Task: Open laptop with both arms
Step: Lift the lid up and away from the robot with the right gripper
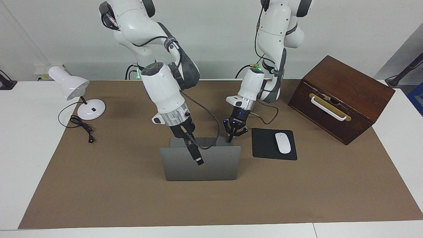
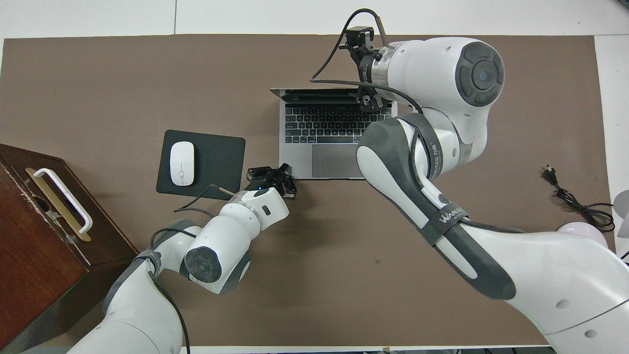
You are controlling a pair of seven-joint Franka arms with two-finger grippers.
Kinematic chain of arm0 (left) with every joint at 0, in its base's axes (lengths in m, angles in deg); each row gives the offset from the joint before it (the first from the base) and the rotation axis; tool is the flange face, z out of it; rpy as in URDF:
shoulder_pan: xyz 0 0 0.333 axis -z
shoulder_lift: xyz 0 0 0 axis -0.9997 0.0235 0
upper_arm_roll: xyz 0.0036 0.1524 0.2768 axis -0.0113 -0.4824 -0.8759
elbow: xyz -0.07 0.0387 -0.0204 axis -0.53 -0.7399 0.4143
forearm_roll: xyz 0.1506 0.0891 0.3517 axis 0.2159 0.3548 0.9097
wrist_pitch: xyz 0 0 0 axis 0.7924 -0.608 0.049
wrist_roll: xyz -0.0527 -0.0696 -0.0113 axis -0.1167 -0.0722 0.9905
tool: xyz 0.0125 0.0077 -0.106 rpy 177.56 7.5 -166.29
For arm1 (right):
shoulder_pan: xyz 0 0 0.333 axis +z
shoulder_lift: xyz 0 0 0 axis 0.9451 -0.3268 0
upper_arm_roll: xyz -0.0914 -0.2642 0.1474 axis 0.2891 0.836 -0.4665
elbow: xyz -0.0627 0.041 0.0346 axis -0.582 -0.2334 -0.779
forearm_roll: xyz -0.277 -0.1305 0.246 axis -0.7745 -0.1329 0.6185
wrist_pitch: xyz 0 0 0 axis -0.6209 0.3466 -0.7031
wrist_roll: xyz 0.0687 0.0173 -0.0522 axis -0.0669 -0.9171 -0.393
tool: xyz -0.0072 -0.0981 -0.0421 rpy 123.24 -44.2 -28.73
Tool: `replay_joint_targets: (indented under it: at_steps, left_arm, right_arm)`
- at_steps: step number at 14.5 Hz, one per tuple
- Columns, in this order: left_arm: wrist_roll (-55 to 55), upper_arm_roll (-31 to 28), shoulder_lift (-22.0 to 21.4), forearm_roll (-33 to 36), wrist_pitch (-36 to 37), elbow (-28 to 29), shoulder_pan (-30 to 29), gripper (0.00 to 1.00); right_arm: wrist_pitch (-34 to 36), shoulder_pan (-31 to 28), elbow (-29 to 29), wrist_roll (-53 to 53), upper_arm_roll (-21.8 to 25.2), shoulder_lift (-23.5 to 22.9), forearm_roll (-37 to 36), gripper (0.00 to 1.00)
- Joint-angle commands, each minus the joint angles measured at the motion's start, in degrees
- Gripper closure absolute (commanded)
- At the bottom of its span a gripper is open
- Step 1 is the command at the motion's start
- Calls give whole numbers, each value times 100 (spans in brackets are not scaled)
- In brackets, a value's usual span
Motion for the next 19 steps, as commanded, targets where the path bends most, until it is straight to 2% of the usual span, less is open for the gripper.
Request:
replay_joint_targets:
  at_steps: [1,7,16,19]
  left_arm:
    - [-104,-67,214,-7,-93,-111,23,100]
    - [-104,-67,214,-7,-93,-111,23,100]
    - [-104,-67,214,-7,-93,-111,23,100]
    - [-104,-67,214,-7,-93,-111,23,100]
  right_arm:
    - [154,-42,-596,-153,-22,-399,-145,0]
    - [154,-34,-1054,-144,-22,-759,-197,0]
    - [172,-34,-1107,-205,-22,-795,-215,0]
    - [872,-42,-1107,-389,92,-585,-215,0]
